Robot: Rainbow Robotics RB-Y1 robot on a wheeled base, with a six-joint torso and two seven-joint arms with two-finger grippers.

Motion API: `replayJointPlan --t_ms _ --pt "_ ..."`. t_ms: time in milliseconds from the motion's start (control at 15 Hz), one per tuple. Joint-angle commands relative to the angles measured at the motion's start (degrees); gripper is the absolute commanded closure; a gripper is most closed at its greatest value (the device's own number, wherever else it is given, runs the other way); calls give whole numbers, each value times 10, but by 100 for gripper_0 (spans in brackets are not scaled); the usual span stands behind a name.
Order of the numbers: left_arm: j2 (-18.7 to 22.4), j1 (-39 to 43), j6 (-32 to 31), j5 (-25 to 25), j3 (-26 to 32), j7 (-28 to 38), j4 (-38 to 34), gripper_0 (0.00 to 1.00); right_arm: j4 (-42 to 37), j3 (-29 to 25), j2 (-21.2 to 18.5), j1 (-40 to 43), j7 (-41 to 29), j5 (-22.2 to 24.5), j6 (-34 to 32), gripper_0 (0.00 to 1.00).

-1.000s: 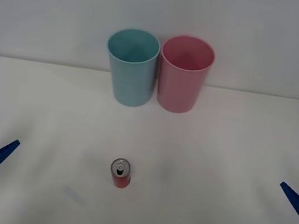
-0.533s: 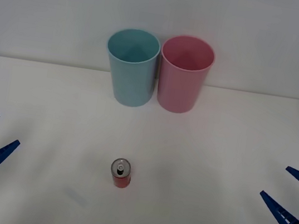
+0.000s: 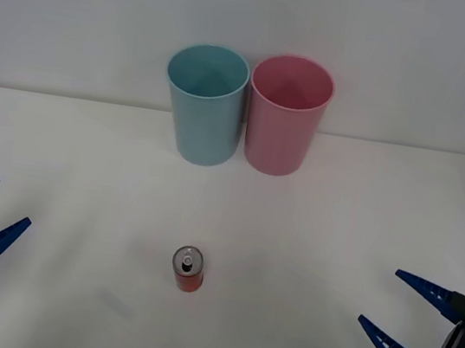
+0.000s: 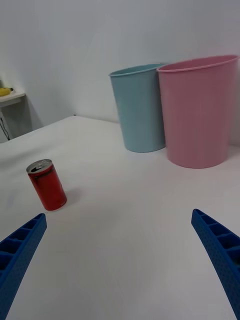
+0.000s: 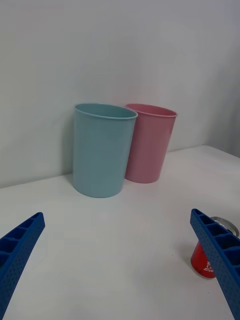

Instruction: Grasp the object on the table and drop it into the matching bin: aluminum can to the light blue bin, PET bottle to the pink bin.

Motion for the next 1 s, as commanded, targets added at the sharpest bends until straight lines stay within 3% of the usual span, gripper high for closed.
replayJointPlan --t_ms 67,333,733,1000 --pt "0 0 0 0 0 0 0 0 10 28 0 -4 51 -1 13 0" --pt "0 0 0 0 0 0 0 0 59 71 0 -39 118 2 10 0" --pt "0 0 0 0 0 0 0 0 72 144 5 -75 131 8 49 0" --pt "0 0 0 0 0 0 0 0 75 170 38 -98 128 38 79 0"
